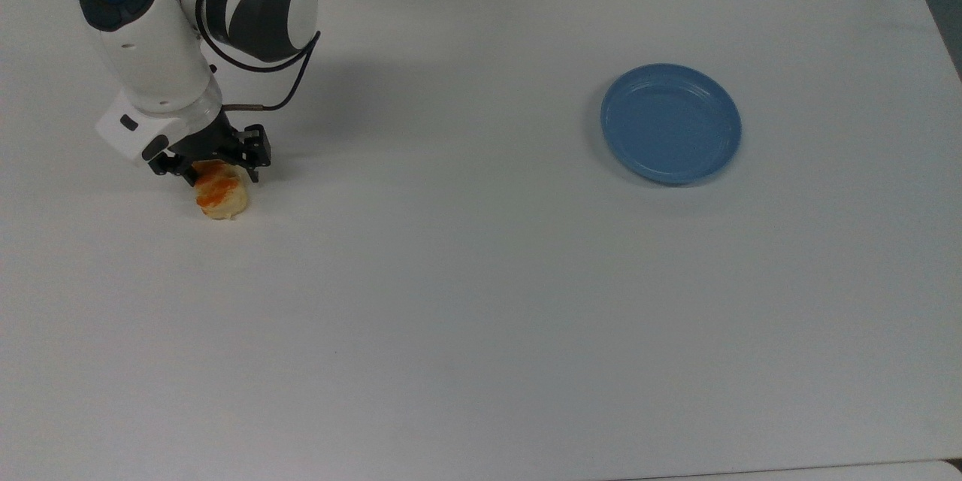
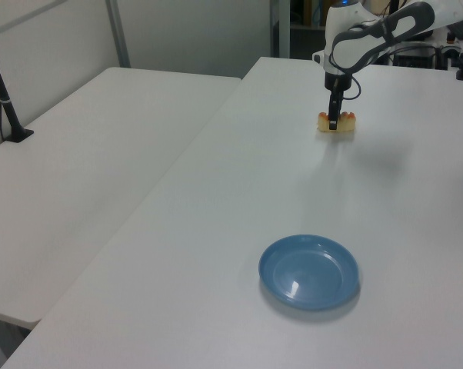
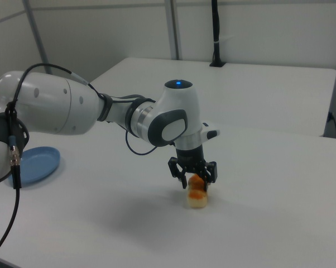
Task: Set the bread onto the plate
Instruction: 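Lift the bread roll and carry it toward the blue plate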
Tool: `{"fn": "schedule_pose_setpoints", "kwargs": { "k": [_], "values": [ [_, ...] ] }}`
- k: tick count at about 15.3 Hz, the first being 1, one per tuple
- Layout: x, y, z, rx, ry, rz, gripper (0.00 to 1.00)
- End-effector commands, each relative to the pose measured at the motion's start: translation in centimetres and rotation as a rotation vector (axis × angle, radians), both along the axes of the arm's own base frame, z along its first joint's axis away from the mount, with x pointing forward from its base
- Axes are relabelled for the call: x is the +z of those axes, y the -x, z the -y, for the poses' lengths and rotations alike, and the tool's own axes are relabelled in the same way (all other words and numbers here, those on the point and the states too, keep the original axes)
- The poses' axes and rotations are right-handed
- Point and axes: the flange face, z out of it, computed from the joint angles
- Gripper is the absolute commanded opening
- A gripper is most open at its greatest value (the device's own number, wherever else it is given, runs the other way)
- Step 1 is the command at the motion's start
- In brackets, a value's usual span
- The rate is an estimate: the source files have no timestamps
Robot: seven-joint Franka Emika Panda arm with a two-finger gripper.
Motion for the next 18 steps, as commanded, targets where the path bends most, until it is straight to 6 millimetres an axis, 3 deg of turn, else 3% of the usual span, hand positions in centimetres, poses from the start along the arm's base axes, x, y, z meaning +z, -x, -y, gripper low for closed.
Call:
{"fn": "schedule_pose_setpoints", "kwargs": {
  "k": [1,3,6,8,10,11,13,18],
  "values": [
    [1.9,0.6,-0.9,-0.016,-0.017,0.001,0.60],
    [5.3,1.2,-2.8,-0.012,-0.041,-0.027,0.60],
    [11.4,2.0,-8.9,0.010,-0.076,-0.039,0.60],
    [13.3,2.4,-14.8,0.022,-0.088,-0.070,0.60],
    [13.9,2.8,-20.8,0.029,-0.089,-0.106,0.60],
    [14.3,3.0,-25.4,0.038,-0.087,-0.107,0.60],
    [14.0,3.6,-32.0,0.025,-0.079,-0.113,0.60],
    [13.0,6.5,-44.4,-0.003,-0.082,-0.138,0.60]
  ]
}}
